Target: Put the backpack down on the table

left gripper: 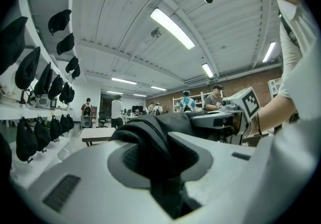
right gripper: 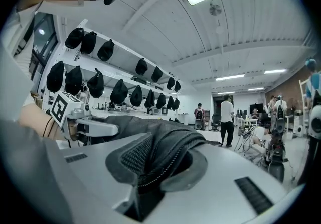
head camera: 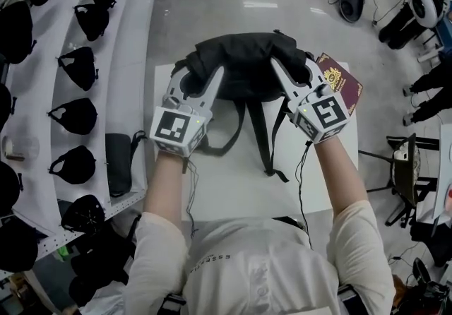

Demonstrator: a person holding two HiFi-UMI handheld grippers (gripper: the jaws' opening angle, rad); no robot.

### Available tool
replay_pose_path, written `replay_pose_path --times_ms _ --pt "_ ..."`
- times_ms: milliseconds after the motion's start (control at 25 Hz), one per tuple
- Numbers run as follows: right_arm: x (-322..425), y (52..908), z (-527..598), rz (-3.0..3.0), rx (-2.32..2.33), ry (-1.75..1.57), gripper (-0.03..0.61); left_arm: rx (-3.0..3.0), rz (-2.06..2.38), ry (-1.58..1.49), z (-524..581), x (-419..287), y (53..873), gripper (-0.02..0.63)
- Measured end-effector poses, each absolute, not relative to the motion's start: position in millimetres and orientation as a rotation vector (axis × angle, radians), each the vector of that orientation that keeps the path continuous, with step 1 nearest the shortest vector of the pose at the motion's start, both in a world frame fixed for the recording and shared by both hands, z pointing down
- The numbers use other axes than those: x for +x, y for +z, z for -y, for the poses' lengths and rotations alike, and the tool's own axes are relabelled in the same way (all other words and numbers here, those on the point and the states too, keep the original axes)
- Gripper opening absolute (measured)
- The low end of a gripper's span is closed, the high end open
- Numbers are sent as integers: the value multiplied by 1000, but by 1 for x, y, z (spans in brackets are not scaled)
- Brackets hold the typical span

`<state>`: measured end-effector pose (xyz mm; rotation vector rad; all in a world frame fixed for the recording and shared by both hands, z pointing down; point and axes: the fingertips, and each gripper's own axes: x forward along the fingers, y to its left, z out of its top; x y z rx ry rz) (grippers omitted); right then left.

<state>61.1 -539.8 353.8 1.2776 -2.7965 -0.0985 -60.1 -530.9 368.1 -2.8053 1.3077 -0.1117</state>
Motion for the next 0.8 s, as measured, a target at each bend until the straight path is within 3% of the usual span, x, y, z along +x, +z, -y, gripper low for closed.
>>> replay_pose_path --times_ms 800 --pt "70 408 443 2776 1292 133 74 -2867 -1511 -226 438 -57 425 107"
